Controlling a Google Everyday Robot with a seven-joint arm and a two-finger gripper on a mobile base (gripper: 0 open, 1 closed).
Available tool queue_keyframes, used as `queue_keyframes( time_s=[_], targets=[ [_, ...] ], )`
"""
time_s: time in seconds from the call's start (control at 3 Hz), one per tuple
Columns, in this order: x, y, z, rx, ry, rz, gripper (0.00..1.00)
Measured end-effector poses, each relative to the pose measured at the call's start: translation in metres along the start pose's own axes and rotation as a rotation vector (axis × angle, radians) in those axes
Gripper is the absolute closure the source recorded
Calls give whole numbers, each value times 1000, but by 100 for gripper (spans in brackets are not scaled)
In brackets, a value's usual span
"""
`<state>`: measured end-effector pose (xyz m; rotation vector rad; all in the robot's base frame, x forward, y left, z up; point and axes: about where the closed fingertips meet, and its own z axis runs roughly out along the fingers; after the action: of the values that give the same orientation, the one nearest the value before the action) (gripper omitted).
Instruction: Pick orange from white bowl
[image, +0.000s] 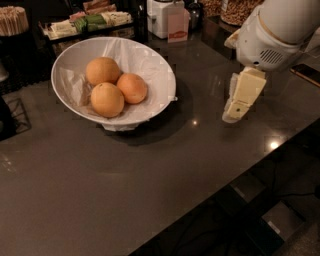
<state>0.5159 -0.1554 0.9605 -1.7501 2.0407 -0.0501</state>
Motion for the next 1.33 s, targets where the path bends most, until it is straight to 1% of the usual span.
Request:
queue_keyframes(
  time_s=[0.33, 0.67, 1.0, 1.33],
  targets=[
    [-25, -37, 37, 23, -47, 16, 0],
    [-25, -37, 37, 23, -47, 16, 0],
    [-38, -41, 39, 21, -96, 12, 0],
    [-89, -44, 45, -21, -200, -90, 0]
  ],
)
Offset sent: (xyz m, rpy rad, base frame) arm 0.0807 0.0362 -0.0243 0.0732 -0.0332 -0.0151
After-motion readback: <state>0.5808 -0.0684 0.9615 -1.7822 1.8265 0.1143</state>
